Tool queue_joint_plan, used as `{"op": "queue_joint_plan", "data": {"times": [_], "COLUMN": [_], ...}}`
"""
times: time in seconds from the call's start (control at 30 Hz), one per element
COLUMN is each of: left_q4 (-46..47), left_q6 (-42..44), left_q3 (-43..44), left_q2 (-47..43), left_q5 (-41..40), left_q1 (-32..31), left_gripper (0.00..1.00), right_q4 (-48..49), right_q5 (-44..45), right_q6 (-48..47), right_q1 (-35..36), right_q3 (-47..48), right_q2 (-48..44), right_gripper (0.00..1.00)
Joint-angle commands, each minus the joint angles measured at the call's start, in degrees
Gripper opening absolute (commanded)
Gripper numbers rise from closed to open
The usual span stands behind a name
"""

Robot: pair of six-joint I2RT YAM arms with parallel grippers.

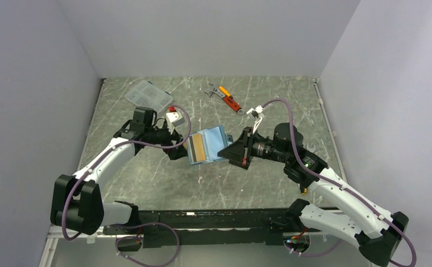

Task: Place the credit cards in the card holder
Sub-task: Close the card holder at the center of the board.

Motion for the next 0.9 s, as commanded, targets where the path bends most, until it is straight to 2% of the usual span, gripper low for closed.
{"op": "queue_joint_plan", "data": {"times": [0.0, 0.13, 0.57, 0.87], "left_q4": [2.68, 0.98, -4.58, -6.20], "left_q6": [-4.64, -5.47, -1.87, 3.08], "left_q3": [1.78, 3.82, 4.80, 4.07], "left_q2": [0.51, -0.36, -4.30, -3.78], "left_q5": [9.66, 15.37, 20.42, 17.10], "left_q1": [0.18, 0.17, 0.13, -3.74], "left_gripper": [0.99, 0.99, 0.99, 0.97], "right_q4": [9.16, 11.77, 16.74, 21.41], "right_q5": [-0.90, -0.20, 0.08, -4.48], "right_q6": [1.53, 2.93, 5.54, 7.43], "right_q1": [-0.48, -2.35, -3.47, -3.46], "right_q3": [0.89, -1.07, -8.23, -11.78], "right_q2": [1.64, 2.64, 7.31, 13.54], "right_gripper": [0.00, 0.00, 0.00, 0.00]}}
